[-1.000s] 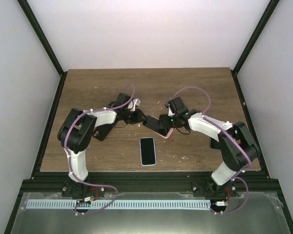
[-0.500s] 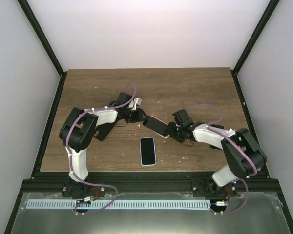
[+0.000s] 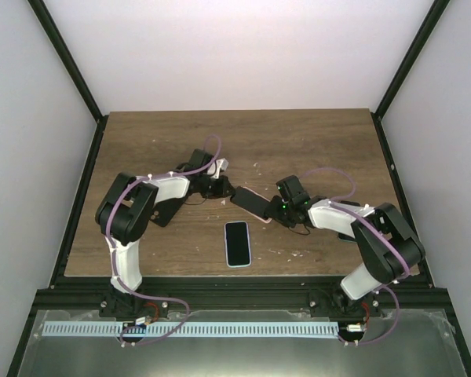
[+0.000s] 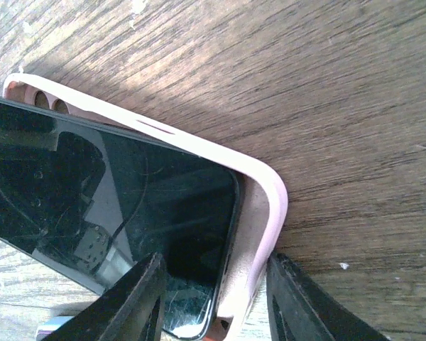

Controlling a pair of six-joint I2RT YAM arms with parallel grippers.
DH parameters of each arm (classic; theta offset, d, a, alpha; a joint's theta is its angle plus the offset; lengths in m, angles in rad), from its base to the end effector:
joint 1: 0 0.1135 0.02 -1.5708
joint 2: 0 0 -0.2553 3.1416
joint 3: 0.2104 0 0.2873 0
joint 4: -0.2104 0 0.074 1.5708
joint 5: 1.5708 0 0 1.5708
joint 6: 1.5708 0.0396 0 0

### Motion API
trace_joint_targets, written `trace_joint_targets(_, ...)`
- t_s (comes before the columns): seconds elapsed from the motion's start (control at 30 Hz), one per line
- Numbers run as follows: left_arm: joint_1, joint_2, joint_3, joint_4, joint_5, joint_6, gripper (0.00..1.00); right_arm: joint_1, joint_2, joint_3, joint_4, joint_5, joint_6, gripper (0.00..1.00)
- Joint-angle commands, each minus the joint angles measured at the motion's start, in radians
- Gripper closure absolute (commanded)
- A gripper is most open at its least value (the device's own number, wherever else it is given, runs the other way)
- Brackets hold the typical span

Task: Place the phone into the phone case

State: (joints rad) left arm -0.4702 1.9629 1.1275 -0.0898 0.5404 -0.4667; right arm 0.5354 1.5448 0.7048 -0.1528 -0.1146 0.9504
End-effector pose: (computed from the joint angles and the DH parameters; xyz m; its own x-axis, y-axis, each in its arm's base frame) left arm 0.3612 -0.2064 0.0951 -0.9349 0.0423 -0.3524 0.2730 0.7203 -0.6377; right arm 0.2622 0.1608 0.1046 -0.8749 0.4209 -0.2397 0.2602 0.8259 0.5002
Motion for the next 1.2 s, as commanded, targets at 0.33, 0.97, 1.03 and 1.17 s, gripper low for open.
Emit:
trace_joint_targets(0.33, -0.023, 0.07, 0.049, 0.1, 0.047, 0.004, 1.0, 0.015, 0.041, -0.01, 0.102, -0.045, -0.019, 0.67)
trace_joint_targets(0.97, -0.011, -0.122, 0.023, -0.089, -0.124, -0.021, 0.51, 0.029, -0.147, 0.003, -0.035, 0.08, -0.234, 0.3)
trace_joint_targets(1.03, -0.011, -0.123, -0.005, -0.079, -0.104, -0.048, 0.5, -0.004, -0.13, 0.031, 0.008, 0.007, -0.365, 0.22)
trace_joint_targets(1.17, -0.012, -0.104, -0.054, -0.041, -0.064, -0.098, 0.56, -0.083, -0.055, 0.093, 0.076, -0.135, -0.528, 0.16)
